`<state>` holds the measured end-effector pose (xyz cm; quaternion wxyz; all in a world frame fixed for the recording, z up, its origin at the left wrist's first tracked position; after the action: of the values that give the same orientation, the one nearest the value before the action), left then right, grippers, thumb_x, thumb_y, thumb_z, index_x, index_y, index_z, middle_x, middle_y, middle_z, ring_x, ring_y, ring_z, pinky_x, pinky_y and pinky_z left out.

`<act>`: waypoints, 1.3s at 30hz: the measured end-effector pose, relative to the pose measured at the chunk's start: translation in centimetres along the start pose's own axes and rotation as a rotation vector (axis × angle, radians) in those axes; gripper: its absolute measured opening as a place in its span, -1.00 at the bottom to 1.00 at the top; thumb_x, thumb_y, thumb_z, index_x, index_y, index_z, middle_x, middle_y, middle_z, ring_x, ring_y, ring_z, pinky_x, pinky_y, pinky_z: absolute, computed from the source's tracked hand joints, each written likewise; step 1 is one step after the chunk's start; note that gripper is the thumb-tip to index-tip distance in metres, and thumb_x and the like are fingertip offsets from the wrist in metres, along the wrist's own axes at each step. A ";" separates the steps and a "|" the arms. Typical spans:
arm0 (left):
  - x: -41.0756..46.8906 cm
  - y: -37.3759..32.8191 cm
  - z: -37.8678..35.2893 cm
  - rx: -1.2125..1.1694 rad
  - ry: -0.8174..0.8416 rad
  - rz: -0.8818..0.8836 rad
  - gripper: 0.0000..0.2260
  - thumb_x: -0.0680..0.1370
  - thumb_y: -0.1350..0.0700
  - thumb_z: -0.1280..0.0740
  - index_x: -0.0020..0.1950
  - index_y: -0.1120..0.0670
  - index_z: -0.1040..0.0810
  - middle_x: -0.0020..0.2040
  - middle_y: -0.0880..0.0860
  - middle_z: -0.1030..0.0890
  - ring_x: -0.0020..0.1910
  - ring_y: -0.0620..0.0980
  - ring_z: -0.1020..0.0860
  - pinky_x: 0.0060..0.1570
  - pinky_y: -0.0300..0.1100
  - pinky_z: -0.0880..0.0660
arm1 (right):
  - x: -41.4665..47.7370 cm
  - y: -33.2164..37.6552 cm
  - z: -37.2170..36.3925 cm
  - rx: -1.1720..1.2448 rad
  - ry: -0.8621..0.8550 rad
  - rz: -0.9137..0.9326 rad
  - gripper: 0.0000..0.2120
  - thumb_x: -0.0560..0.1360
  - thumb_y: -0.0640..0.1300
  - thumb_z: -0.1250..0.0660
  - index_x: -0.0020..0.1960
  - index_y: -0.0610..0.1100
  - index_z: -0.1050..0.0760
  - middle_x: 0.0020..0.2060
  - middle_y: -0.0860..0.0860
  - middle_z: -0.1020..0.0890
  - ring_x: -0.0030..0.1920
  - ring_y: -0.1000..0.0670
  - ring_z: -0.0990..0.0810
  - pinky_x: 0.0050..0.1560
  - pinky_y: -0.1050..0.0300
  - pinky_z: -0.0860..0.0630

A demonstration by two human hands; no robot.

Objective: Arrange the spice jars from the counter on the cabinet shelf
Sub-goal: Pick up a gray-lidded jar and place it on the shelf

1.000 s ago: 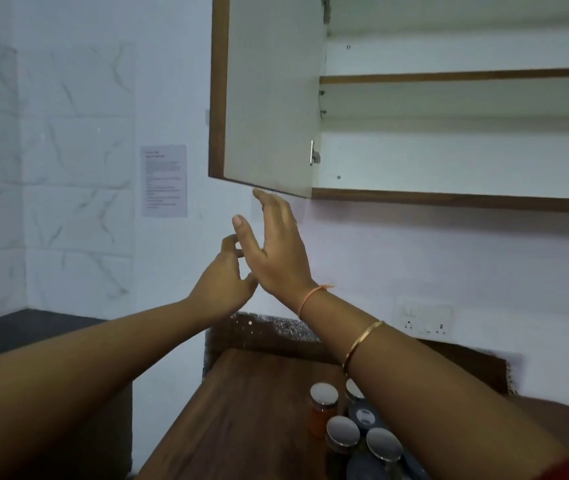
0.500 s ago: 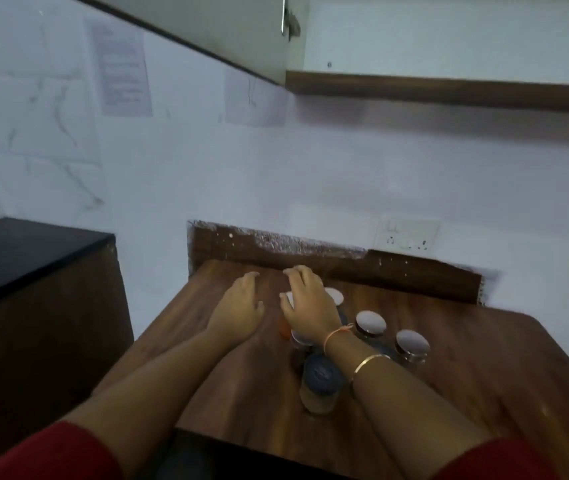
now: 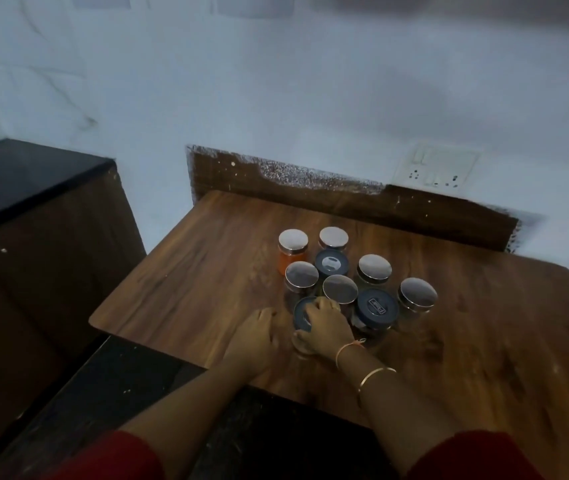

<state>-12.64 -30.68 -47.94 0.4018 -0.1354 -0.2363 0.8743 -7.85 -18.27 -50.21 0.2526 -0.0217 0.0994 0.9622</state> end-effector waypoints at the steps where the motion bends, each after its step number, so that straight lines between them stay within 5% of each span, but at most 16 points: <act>1: 0.3 0.5 -0.2 -0.005 0.001 0.020 -0.69 0.62 0.11 -0.14 0.35 0.14 -0.36 0.33 0.11 -0.41 0.29 0.01 -0.38 0.25 -0.26 -0.20 | 0.1 -0.1 -0.6 -0.037 0.010 0.016 -0.54 0.47 0.09 -0.29 0.27 -0.14 -0.37 0.28 -0.14 -0.37 0.30 -0.19 -0.32 0.24 -0.04 -0.40; 7: 1.4 2.3 -1.1 -0.119 -0.032 0.116 -0.86 0.59 0.16 -0.18 0.01 0.16 -0.51 0.08 0.10 -0.54 0.04 0.04 -0.49 0.16 -0.09 -0.42 | 0.7 0.1 -1.6 -0.082 -0.027 0.092 -0.61 0.51 -0.04 -0.22 0.28 -0.19 -0.40 0.25 -0.14 -0.43 0.27 -0.16 -0.37 0.21 0.02 -0.38; 9: 1.6 2.4 -1.3 -0.146 -0.044 0.138 -0.84 0.60 0.13 -0.18 0.10 0.14 -0.50 0.10 -0.02 -0.48 0.06 -0.03 -0.47 0.16 -0.21 -0.40 | 0.9 0.1 -1.3 -0.049 -0.034 0.098 -0.66 0.51 -0.05 -0.22 0.22 -0.19 -0.44 0.20 -0.14 -0.46 0.24 -0.15 -0.40 0.17 0.02 -0.40; 11: 1.9 2.2 -0.7 -0.178 -0.112 0.138 -0.82 0.60 0.14 -0.20 0.14 0.14 -0.50 0.07 0.00 -0.49 -0.08 -0.19 -0.45 -0.05 -0.49 -0.35 | 1.1 -0.2 -0.4 0.072 -0.035 0.099 -0.77 0.51 -0.06 -0.26 0.08 -0.17 -0.47 0.12 -0.12 -0.49 0.16 -0.14 -0.45 0.11 0.02 -0.42; 15: 2.5 2.6 -0.1 -0.275 -0.149 0.184 -0.84 0.60 0.11 -0.21 0.13 0.09 -0.50 0.03 -0.03 -0.50 -0.14 -0.22 -0.43 -0.22 -0.44 -0.33 | 1.1 -1.1 3.2 0.440 -0.042 0.100 -0.84 0.48 -0.13 -0.36 -0.18 -0.13 -0.41 -0.10 -0.07 -0.48 -0.13 -0.03 -0.50 -0.04 0.06 -0.49; 18: 2.3 3.4 0.1 -0.624 -0.183 0.387 -0.80 0.63 -0.03 -0.13 0.00 0.02 -0.49 -0.02 0.08 -0.59 -0.12 -0.08 -0.55 -0.16 -0.23 -0.44 | 0.6 -1.1 7.6 0.550 -0.100 0.170 -0.87 0.47 -0.13 -0.38 -0.17 -0.13 -0.46 -0.14 0.01 -0.50 -0.14 0.03 -0.50 -0.13 0.26 -0.42; 21: 3.3 1.4 -1.1 -1.142 -0.032 0.489 -0.56 0.59 -0.24 -0.04 0.11 0.05 -0.53 0.03 0.15 -0.61 0.03 0.10 -0.58 0.01 0.01 -0.52 | -0.2 -0.7 12.8 0.633 -0.161 0.267 -0.89 0.45 -0.15 -0.40 -0.15 -0.16 -0.49 -0.14 0.00 -0.54 -0.10 0.01 -0.53 -0.08 0.19 -0.46; 25: 4.8 -4.3 -0.7 -1.747 0.283 0.399 -0.39 0.50 -0.32 -0.14 0.33 0.10 -0.45 0.27 0.28 -0.51 0.26 0.26 -0.46 0.14 0.14 -0.48 | -1.5 0.0 19.5 0.664 -0.247 0.400 -0.91 0.43 -0.22 -0.43 -0.15 -0.21 -0.52 -0.16 0.02 -0.54 -0.09 -0.02 -0.56 -0.02 0.12 -0.49; 31: 4.2 -11.4 2.6 -1.919 0.618 0.152 -0.34 0.46 -0.26 -0.22 0.32 0.26 -0.46 0.28 0.40 -0.45 0.22 0.37 -0.48 0.17 0.15 -0.49 | -2.9 -0.5 25.6 0.753 -0.318 0.498 -0.93 0.43 -0.30 -0.41 -0.13 -0.20 -0.52 -0.10 -0.08 -0.58 0.00 -0.11 -0.58 0.11 -0.06 -0.51; 34: 4.7 -13.0 4.4 -1.947 0.602 0.052 -0.37 0.37 -0.15 -0.40 0.28 0.26 -0.50 0.27 0.37 -0.46 0.19 0.36 -0.49 0.12 0.11 -0.53 | -3.2 -1.2 27.3 0.878 -0.374 0.507 -0.85 0.44 -0.34 -0.39 -0.13 -0.11 -0.51 -0.03 -0.14 -0.58 0.06 -0.13 -0.57 0.16 -0.03 -0.52; 37: 6.1 -13.9 6.8 -1.983 0.439 -0.042 -0.31 0.29 -0.07 -0.49 0.32 0.24 -0.46 0.25 0.34 -0.49 0.18 0.33 -0.50 0.21 0.19 -0.44 | -3.4 -2.9 29.1 0.907 -0.586 0.447 -0.88 0.44 -0.28 -0.41 -0.05 -0.14 -0.55 0.04 -0.05 -0.53 0.09 0.08 -0.54 0.13 0.38 -0.45; 39: 6.8 -14.6 8.6 -2.013 0.316 -0.112 -0.29 0.23 -0.03 -0.55 0.31 0.20 -0.44 0.22 0.31 -0.52 0.17 0.28 -0.52 0.20 0.23 -0.42 | -3.2 -4.3 29.7 0.935 -0.703 0.345 -0.83 0.46 -0.18 -0.41 0.03 -0.05 -0.52 0.11 -0.01 -0.52 0.11 0.11 -0.54 0.07 0.42 -0.47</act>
<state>-11.33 -19.81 -33.28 0.1685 -0.5129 -0.8120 0.2219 -2.73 -10.11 -21.58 0.0934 0.4268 0.4240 0.7933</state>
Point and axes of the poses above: each hand's wrist, its own x-axis towards the middle knuckle, its own z-axis out of the back of the hand, y = z × x, the point moved 10 cm from there along x, towards the middle knuckle
